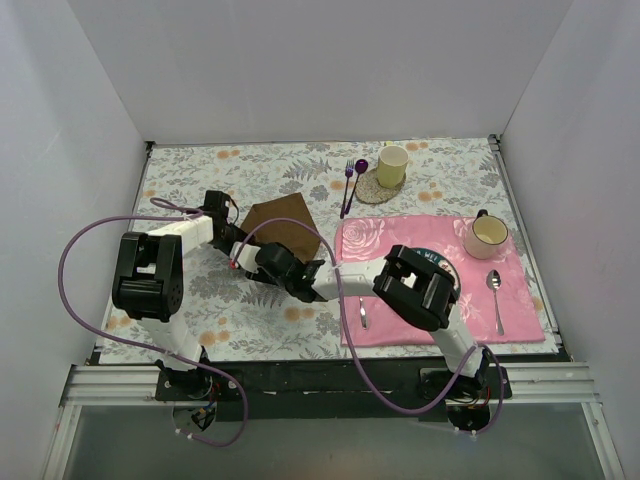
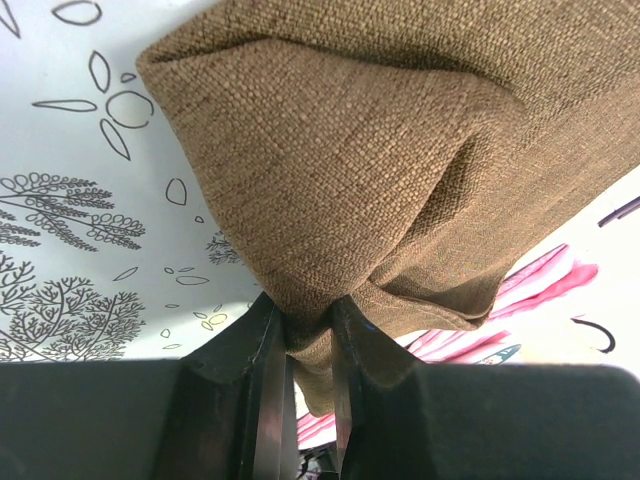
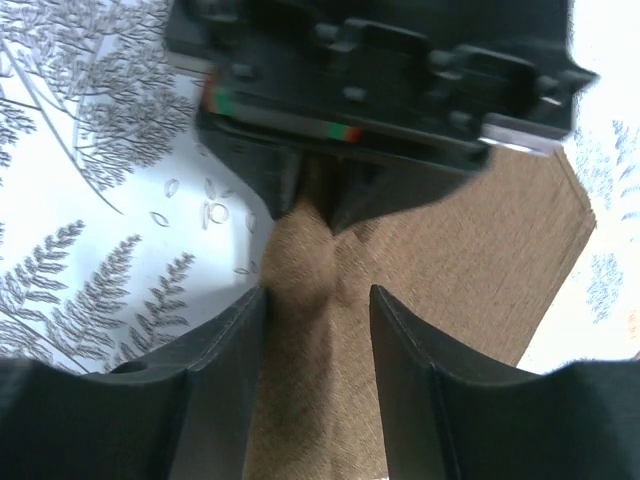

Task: Fold the napkin, place the utensils inside, and roll it up
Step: Roll the napkin with the utensil

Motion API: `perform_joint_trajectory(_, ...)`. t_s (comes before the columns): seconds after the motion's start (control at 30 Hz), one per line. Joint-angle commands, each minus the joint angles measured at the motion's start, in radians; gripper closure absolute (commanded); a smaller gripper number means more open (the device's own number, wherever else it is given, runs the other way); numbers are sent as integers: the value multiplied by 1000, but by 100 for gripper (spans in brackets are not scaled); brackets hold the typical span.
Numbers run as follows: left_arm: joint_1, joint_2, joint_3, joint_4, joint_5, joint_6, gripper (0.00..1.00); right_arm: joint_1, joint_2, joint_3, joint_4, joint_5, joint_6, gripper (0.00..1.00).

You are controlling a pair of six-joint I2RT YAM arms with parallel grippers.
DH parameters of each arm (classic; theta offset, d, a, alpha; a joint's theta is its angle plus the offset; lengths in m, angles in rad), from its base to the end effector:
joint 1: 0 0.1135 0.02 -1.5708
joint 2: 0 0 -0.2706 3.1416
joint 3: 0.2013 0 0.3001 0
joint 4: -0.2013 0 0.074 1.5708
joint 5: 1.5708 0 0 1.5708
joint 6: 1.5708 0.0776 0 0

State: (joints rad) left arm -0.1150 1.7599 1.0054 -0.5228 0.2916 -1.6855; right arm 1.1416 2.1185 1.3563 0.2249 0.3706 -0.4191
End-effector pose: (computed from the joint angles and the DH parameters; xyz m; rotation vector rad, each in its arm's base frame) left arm 0.3641 -0.0645 0.0796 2.0965 -2.1902 0.6276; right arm 0.2506 0.4800 0.1100 -1.2914 1.6159 0.0524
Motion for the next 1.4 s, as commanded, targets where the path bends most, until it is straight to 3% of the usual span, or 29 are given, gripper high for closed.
perform_joint_trajectory(0.0,-3,26,-4,-115,-12,32,100,7,35,-34,82,59,-53,47)
perform_joint_trajectory(0.17,-3,39,4,-117,-11,35,100,7,3,-72,88,28,3,39)
perform_joint_trajectory(0.43,-3,20,22,-144,-6,52,100,-23,69,-36,35,34,16,37)
perform_joint_trajectory(0.53,1,9,16,-146,-2,64,100,-58,81,-20,1,13,46,50)
perform_joint_trajectory(0.57,1,7,15,-144,0,69,100,-66,77,-25,-1,-24,57,62)
perform_joint_trajectory(0.73,17,9,-13,-71,56,113,100,-91,63,-33,-35,-151,155,88)
perform_joint_trajectory(0.77,21,7,-20,-54,82,119,100,-97,61,-28,-62,-233,173,96)
perform_joint_trajectory(0.83,32,-7,-39,-17,86,129,100,-118,49,-40,-58,-327,239,99)
perform_joint_trajectory(0.87,35,-14,-45,-2,86,133,98,-124,49,-39,-61,-407,267,99)
perform_joint_trajectory(0.97,43,-80,-60,52,54,147,66,-151,64,0,-104,-527,351,99)
perform_joint_trajectory(1.0,46,-114,-60,58,23,148,51,-166,61,1,-105,-554,374,99)
perform_joint_trajectory(1.07,51,-149,-54,67,-2,158,43,-186,64,24,-120,-651,468,99)
perform_joint_trajectory(1.1,55,-164,-53,69,-31,164,27,-210,72,30,-127,-685,503,99)
perform_joint_trajectory(1.17,55,-206,-45,61,-55,176,21,-235,87,68,-144,-792,589,99)
perform_joint_trajectory(1.37,57,-247,-117,87,1,146,22,-301,191,290,-336,-1010,681,99)
